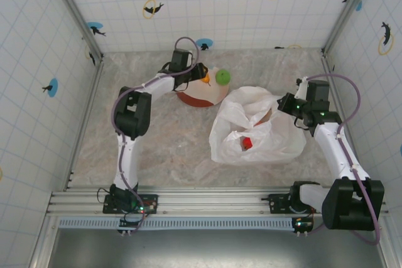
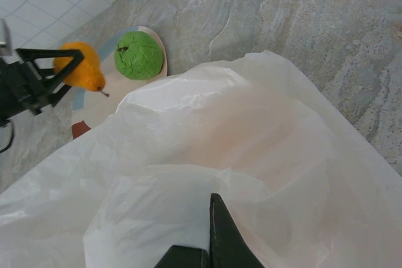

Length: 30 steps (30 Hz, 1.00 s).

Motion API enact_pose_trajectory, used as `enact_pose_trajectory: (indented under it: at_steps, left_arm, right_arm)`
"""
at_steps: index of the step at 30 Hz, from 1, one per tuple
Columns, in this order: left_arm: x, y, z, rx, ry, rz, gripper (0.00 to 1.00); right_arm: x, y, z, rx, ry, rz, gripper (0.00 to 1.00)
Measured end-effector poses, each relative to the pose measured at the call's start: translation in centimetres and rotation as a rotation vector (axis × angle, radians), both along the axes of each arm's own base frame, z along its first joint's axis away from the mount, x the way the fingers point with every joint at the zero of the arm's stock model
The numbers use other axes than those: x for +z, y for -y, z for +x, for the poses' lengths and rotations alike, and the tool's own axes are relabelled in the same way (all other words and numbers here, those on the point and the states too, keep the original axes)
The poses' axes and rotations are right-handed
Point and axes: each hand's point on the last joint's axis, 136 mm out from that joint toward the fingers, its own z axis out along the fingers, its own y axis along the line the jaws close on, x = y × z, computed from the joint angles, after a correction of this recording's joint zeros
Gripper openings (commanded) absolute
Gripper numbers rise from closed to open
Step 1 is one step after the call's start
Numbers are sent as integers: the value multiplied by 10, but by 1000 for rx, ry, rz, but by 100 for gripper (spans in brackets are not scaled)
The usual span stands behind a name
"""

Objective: Place the fruits into the plastic bag

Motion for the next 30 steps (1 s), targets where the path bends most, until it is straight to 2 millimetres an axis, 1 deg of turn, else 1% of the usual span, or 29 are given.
enact_pose_trajectory:
  at_steps: [3, 6, 9, 11, 13, 15, 19, 21, 24, 26, 28, 30]
  left_arm:
    - [28, -12, -25, 8, 40, -19, 48]
    - [55, -26, -59, 17, 76, -53, 48]
    - [73, -38, -91, 17, 104, -85, 47]
    - [84, -45, -117, 10, 115, -106, 47]
    - [91, -47, -142, -9, 128, -116, 48]
    - [96, -40, -173, -57, 138, -118, 48]
    - [106, -20, -239, -200, 166, -122, 48]
    - [110, -10, -264, -267, 187, -123, 48]
    - [112, 8, -292, -360, 209, -118, 48]
    - [108, 22, -306, -422, 212, -106, 48]
    - [97, 33, -315, -469, 205, -76, 48]
    - [81, 42, -319, -505, 188, -32, 48]
  right_arm:
    - [0, -1, 0, 0, 0, 2, 0]
    - [1, -3, -1, 5, 0, 2, 0]
    - [1, -6, -1, 14, 2, 4, 0]
    - [3, -9, 0, 20, 9, 7, 0]
    - [4, -12, 0, 28, 17, 7, 0]
    - [5, -14, 0, 34, 20, 7, 0]
    - [6, -18, 1, 41, 27, 8, 0]
    - [7, -19, 1, 44, 32, 10, 0]
    - [8, -23, 1, 49, 35, 12, 0]
    - [8, -26, 1, 55, 36, 12, 0]
    - [8, -28, 0, 59, 35, 10, 0]
    - [8, -29, 0, 60, 35, 8, 0]
